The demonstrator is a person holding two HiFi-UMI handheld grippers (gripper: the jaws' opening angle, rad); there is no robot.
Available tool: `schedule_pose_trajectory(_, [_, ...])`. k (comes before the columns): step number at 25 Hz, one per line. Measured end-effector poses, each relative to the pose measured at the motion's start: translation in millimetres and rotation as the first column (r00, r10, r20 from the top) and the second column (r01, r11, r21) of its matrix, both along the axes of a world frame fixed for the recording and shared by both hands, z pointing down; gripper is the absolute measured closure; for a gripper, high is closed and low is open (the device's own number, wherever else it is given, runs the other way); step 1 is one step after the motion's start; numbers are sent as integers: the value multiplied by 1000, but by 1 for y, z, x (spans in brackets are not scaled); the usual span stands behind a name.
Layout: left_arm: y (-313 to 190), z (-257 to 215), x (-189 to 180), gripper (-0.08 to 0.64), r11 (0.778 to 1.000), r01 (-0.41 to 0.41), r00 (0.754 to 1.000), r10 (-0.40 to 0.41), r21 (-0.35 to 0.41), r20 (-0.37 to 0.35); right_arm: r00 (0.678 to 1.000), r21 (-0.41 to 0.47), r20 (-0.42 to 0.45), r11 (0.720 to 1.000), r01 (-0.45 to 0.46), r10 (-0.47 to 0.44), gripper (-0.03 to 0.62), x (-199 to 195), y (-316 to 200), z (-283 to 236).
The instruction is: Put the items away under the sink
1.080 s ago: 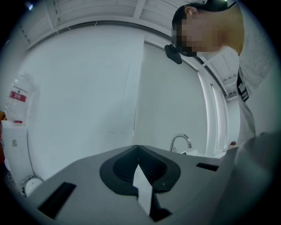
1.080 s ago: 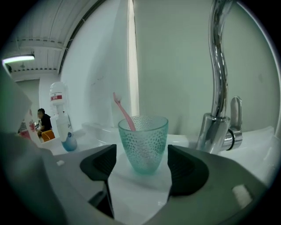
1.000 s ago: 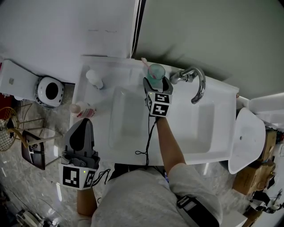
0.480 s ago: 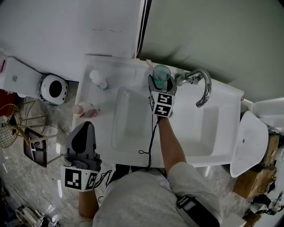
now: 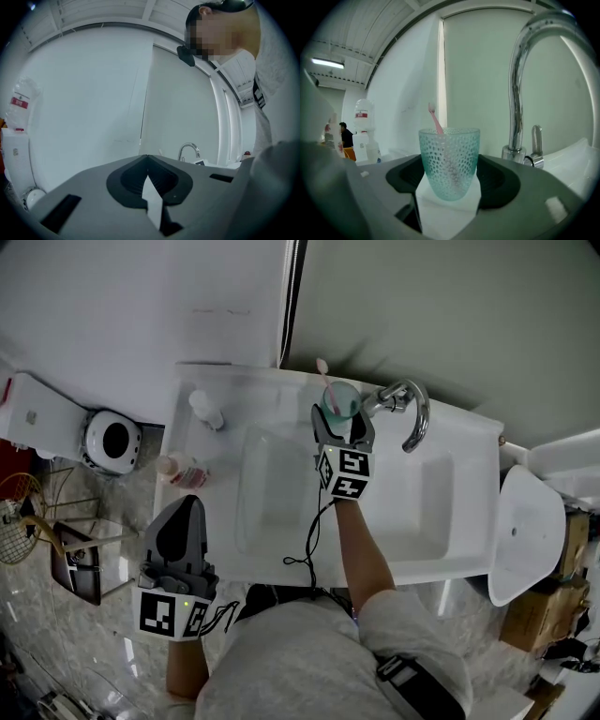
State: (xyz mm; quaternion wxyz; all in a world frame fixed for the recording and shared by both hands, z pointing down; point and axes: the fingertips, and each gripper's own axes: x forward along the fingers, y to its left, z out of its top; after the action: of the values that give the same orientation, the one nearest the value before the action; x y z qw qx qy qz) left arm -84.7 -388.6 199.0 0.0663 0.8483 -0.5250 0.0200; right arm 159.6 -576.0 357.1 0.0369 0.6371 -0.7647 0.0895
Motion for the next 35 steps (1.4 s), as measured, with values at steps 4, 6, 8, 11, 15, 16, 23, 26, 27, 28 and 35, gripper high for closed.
schedule_pose_trajectory(4, [8, -9, 7, 552, 999, -46, 999, 46, 25, -9, 1000, 35, 12, 999, 26, -26, 233, -4, 24, -27])
schedule_pose_trajectory(6, [14, -11, 9, 552, 997, -69, 998, 69, 35, -9, 999, 43, 18, 998, 38, -38, 233, -7, 37, -39])
schedule_pose_trajectory(8, [21, -15, 10, 552, 995, -87, 996, 88, 44, -13, 999, 50, 20, 998, 46, -48, 233, -10, 51, -51])
schedule_pose_trajectory(11, [34, -21, 7, 552, 993, -107, 994, 108, 59, -23, 998, 58, 21, 997, 54, -55, 233, -15, 74, -67])
schedule_pose_trajectory(15, [48, -27, 2, 552, 989, -128, 991, 131, 76, -28, 998, 78, 18, 995, 65, -66, 233, -23, 106, -88])
schedule_pose_trajectory(16, [52, -29, 1, 552, 988, -134, 990, 136, 81, -29, 997, 86, 18, 994, 67, -69, 233, -25, 114, -93])
schedule_pose_trajectory(23, [84, -40, -7, 552, 980, -165, 984, 171, 113, -44, 997, 123, -10, 989, 83, -82, 233, -41, 175, -125])
schedule_pose_trajectory(26, [99, -45, -9, 552, 975, -183, 980, 191, 127, -54, 996, 136, -18, 987, 85, -83, 233, -47, 201, -137])
schedule_pose_trajectory(27, [104, -47, -9, 552, 973, -189, 979, 197, 132, -56, 996, 140, -16, 987, 85, -84, 233, -49, 209, -140])
schedule_pose_trajectory(28, [109, -49, -10, 552, 971, -195, 977, 204, 139, -56, 996, 144, -15, 986, 85, -84, 233, -50, 217, -143])
schedule_pose_trajectory(35, [143, -55, -8, 552, 957, -234, 967, 247, 173, -57, 996, 179, -30, 980, 85, -81, 233, -59, 270, -162])
